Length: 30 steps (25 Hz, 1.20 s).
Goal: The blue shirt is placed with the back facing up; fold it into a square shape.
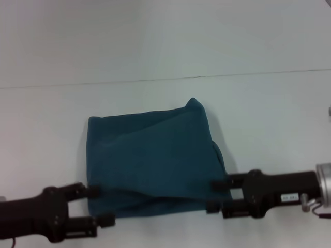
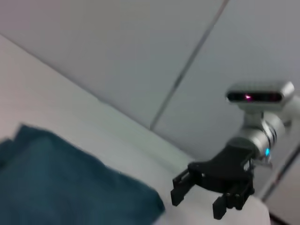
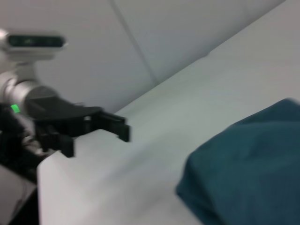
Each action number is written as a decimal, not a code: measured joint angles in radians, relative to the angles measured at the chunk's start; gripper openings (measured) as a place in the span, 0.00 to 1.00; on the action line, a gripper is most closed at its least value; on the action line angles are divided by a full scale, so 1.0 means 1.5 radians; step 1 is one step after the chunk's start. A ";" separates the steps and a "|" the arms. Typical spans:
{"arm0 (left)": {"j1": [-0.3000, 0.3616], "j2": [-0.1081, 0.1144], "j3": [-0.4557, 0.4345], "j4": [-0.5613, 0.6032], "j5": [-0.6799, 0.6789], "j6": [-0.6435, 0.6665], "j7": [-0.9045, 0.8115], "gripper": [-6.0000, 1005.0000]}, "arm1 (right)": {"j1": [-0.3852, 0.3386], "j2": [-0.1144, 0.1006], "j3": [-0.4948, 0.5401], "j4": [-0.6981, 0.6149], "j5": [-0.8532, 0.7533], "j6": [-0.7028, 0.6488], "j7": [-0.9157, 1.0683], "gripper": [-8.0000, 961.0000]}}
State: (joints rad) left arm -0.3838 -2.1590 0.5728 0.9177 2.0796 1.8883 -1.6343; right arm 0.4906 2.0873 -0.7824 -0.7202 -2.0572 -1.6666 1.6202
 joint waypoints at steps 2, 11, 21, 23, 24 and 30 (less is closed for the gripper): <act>-0.005 -0.001 0.023 -0.001 0.014 -0.011 -0.001 0.88 | 0.004 0.000 -0.005 0.021 0.000 0.000 -0.004 0.73; -0.037 -0.002 0.089 -0.026 0.031 -0.067 -0.014 0.88 | 0.017 0.001 -0.002 0.048 0.013 0.009 -0.006 0.73; -0.040 -0.003 0.106 -0.021 0.033 -0.054 0.006 0.88 | 0.023 -0.001 -0.001 0.049 0.013 0.005 0.003 0.73; -0.041 -0.003 0.104 -0.023 0.032 -0.061 0.004 0.88 | 0.023 -0.001 -0.001 0.049 0.013 0.005 0.003 0.73; -0.041 -0.003 0.103 -0.025 0.032 -0.066 0.001 0.88 | 0.023 -0.001 -0.001 0.049 0.013 0.005 0.003 0.73; -0.040 -0.003 0.100 -0.028 0.024 -0.082 -0.007 0.88 | 0.024 -0.001 -0.002 0.049 0.013 0.004 0.004 0.73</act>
State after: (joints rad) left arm -0.4442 -2.1635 0.7223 0.8754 2.1161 1.7646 -1.6448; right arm 0.5264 2.0862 -0.7847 -0.6473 -2.0371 -1.6608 1.6257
